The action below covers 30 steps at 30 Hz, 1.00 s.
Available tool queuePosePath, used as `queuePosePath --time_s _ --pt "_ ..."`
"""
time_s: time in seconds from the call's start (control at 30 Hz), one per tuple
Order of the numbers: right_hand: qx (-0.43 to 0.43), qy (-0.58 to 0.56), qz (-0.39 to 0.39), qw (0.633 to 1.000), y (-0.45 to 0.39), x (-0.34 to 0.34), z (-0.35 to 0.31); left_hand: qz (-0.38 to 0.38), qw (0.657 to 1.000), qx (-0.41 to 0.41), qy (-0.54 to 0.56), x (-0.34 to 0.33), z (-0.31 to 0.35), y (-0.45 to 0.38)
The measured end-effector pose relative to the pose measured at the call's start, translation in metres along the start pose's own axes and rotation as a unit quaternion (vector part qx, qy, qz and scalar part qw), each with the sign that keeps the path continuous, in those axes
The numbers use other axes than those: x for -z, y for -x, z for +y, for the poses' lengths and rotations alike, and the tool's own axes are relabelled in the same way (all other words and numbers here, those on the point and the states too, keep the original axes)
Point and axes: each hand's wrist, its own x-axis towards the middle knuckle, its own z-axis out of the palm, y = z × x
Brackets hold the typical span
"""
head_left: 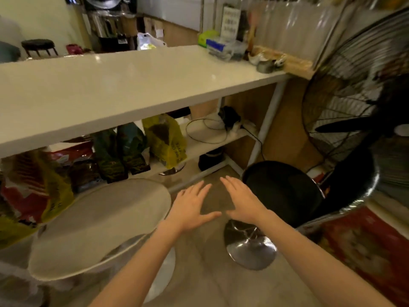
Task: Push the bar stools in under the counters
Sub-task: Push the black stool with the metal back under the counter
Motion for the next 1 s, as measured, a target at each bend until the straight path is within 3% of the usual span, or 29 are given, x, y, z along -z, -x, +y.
queuePosePath --time_s 0.37,0.67,1.0 --pt "-0.012 0.075 0.070 0.995 0.120 0.095 0.181 0.019 0.994 -0.083 0.070 -0.025 0.228 -0.084" --pt "0.024 0.058 0.114 0.991 0.174 0.135 0.282 0.002 0.983 -0.124 0.132 -0.046 0.336 -0.146" --pt "-0.005 0.134 -0.012 0.991 0.141 0.155 0.412 -0.132 0.976 -0.056 0.161 -0.086 0.376 -0.237"
